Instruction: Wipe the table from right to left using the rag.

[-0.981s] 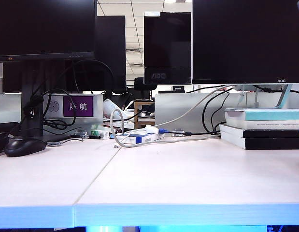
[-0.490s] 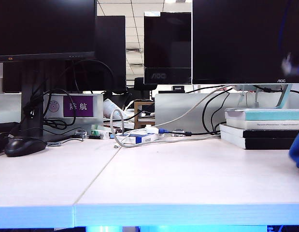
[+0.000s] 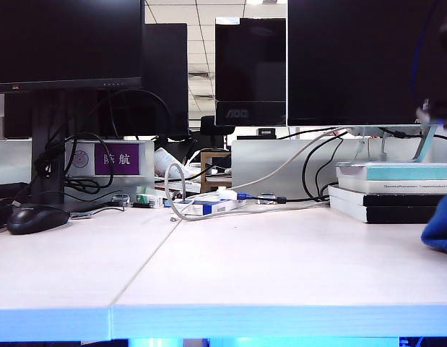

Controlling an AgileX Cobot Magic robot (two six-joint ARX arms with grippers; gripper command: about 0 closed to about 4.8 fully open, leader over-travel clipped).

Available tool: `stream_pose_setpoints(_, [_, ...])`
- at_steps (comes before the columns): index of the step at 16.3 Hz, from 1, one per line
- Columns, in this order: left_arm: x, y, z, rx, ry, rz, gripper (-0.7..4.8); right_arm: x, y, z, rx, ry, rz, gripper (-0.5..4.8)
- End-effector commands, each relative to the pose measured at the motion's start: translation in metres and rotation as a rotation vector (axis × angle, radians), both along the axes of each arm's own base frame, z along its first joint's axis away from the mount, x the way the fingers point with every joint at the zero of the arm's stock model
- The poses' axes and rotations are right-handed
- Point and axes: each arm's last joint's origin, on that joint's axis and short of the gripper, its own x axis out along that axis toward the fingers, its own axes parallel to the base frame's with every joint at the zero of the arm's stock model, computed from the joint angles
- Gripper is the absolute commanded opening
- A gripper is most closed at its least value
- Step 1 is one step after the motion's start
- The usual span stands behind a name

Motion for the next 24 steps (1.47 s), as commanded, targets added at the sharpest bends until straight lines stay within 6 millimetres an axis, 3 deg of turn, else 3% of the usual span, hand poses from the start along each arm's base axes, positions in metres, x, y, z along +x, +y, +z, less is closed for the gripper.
stream_pose_setpoints(1, [-0.002, 0.0, 0.003, -0.005, -0.022, -0.005, -0.05, -0.007, 0.001, 0.015, -0.004, -0.048, 0.002, 1.89])
stream_pose_setpoints(8, [-0.002, 0.0, 0.003, -0.006, -0.022, -0.005, -0.05, -0.004, 0.001, 0.009, 0.029, -0.031, 0.01, 1.69])
stream_pose_setpoints(10, [-0.002, 0.0, 0.003, -0.006, -0.022, -0.005, -0.06, 0.008, 0.0, -0.013, 0.036, 0.043, -0.017, 1.64])
stream_pose_setpoints(11, [-0.002, 0.0, 0.003, -0.005, -0.022, -0.005, -0.05, 0.012, 0.0, -0.022, 0.034, 0.066, -0.027, 1.25])
stream_pose_setpoints(13, [-0.002, 0.0, 0.003, -0.006, -0.021, -0.005, -0.05, 0.021, -0.001, -0.034, 0.042, 0.067, -0.059, -0.09])
stream_pose_setpoints(17, [-0.002, 0.0, 0.003, -0.005, -0.022, -0.005, -0.05, 0.02, -0.002, -0.053, 0.032, 0.062, -0.077, -0.06])
stream_pose_setpoints(19, [-0.002, 0.0, 0.003, -0.005, -0.022, -0.005, -0.05, 0.005, -0.011, -0.075, -0.03, 0.141, -0.118, -0.06])
stream_pose_setpoints(24, [-0.002, 0.0, 0.003, -0.006, -0.022, -0.005, -0.05, -0.012, -0.047, -0.091, -0.003, 0.187, -0.273, -0.06])
